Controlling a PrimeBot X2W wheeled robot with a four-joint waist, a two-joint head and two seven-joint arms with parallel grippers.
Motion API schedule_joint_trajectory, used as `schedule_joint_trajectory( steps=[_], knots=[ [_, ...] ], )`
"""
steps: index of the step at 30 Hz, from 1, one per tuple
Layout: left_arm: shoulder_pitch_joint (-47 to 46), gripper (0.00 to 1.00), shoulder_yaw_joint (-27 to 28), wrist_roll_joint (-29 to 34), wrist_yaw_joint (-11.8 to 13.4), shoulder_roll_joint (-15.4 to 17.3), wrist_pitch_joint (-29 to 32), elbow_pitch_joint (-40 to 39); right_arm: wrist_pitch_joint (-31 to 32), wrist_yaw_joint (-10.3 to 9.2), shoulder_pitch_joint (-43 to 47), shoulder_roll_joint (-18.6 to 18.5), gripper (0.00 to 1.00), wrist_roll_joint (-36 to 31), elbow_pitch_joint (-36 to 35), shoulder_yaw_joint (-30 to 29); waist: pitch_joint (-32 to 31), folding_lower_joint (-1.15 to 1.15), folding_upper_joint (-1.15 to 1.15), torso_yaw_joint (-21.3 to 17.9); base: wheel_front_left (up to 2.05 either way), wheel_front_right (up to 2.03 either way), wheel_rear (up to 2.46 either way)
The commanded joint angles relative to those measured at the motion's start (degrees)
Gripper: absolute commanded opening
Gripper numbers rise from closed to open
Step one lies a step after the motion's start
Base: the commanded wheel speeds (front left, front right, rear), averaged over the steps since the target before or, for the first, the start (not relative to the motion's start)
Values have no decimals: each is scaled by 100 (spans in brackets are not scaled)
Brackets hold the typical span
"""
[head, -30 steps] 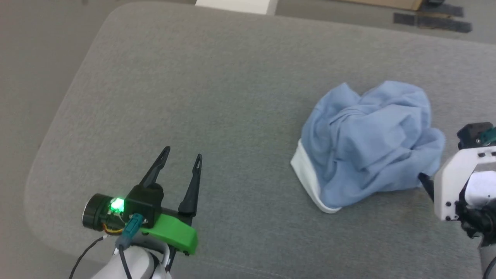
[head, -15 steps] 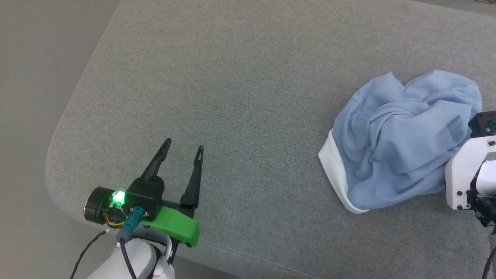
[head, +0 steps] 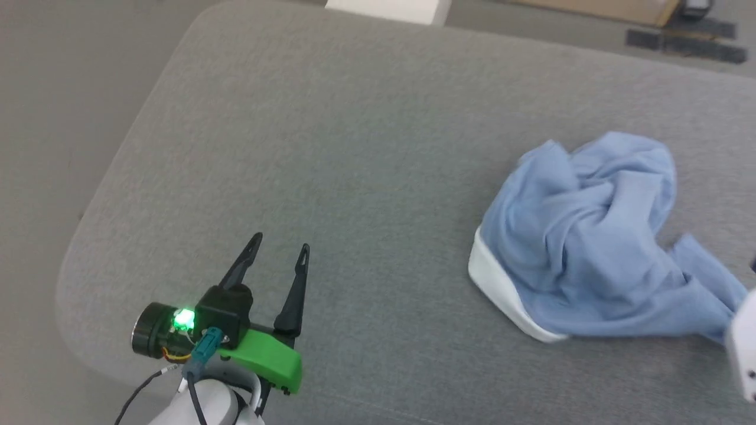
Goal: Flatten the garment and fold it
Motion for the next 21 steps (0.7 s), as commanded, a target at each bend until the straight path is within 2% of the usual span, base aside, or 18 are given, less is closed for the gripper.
schedule_joint_trajectory(
  steps=[1,4,8,9,10,16,21],
  knots=[
    [50,100,-3,-2,-5,-6,1,7,79,-9,199,-130,0,16,-111,-97,-408,-1,0,-400,0,0,0],
    [71,100,-23,-24,5,-18,31,-9,164,-9,546,-255,0,-8,-237,-316,-510,-1,0,-498,0,0,0],
    [81,100,-56,-34,9,-25,62,-36,119,-9,877,-99,0,-4,-290,-426,-557,-1,0,-573,0,0,0],
    [81,100,-63,-37,8,-24,70,-40,40,-9,902,-15,68,-27,-334,-437,-565,-1,0,-586,0,0,0],
    [76,100,-66,-39,11,-23,80,-47,-76,-9,879,73,100,-31,-378,-461,-561,-1,0,-599,0,0,0],
    [16,100,-62,-74,8,-24,135,-91,-1080,-9,508,455,100,180,-730,-357,-591,-1,0,-664,0,0,0],
    [19,100,-3,-218,21,-62,193,-151,-2339,-9,257,692,100,512,-1127,-282,-655,-1,0,-731,0,0,0]
  ],
)
